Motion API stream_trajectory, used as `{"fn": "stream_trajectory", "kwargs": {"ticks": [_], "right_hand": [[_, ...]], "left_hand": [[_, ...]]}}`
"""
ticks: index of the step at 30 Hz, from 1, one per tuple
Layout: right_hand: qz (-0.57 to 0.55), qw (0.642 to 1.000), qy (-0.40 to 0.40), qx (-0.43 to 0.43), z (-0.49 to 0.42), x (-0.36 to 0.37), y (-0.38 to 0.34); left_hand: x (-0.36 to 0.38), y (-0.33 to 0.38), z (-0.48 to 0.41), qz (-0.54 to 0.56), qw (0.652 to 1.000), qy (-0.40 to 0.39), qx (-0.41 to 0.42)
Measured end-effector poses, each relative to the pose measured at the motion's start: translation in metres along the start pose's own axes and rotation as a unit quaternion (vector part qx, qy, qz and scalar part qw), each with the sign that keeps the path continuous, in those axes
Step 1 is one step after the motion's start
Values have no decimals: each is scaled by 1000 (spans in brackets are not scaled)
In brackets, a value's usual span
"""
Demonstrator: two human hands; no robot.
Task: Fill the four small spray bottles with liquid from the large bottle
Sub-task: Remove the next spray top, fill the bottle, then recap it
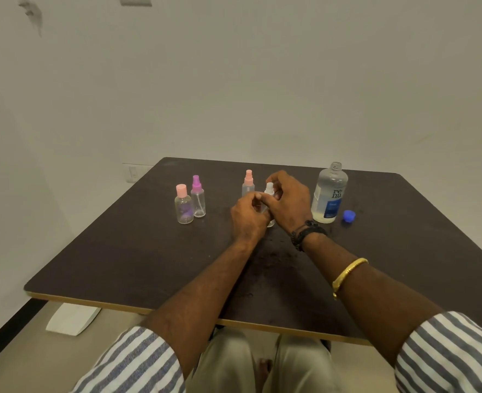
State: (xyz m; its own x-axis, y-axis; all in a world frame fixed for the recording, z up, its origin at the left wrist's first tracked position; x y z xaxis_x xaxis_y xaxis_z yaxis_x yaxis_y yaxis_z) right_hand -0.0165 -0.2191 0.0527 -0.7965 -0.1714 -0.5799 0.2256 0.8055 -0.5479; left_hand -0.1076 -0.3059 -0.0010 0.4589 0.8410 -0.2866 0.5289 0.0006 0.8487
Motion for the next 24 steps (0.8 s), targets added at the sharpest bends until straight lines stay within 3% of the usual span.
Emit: {"fn": "stream_trajectory", "kwargs": {"ticks": [15, 24], "right_hand": [[-50, 999, -1, 11, 6, -20, 18], [-23, 999, 11, 21, 6, -24, 25]], "left_hand": [[27, 5, -4, 5, 1000, -16, 10], [28, 6, -4, 3, 1000, -16, 5]]}}
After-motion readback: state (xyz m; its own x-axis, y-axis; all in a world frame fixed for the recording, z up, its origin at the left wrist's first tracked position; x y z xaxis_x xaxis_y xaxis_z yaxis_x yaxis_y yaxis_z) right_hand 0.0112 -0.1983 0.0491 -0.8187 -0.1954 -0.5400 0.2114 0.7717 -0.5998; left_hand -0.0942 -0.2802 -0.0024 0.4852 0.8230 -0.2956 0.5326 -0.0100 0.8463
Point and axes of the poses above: each hand's wrist, its own z-axis away from the middle knuckle, its own x-axis out of the palm, y = z × x, the point moved 9 cm from there along -z, towards the middle knuckle, and after that the axes turned 3 degrees about -y, right-handed, at the moved point
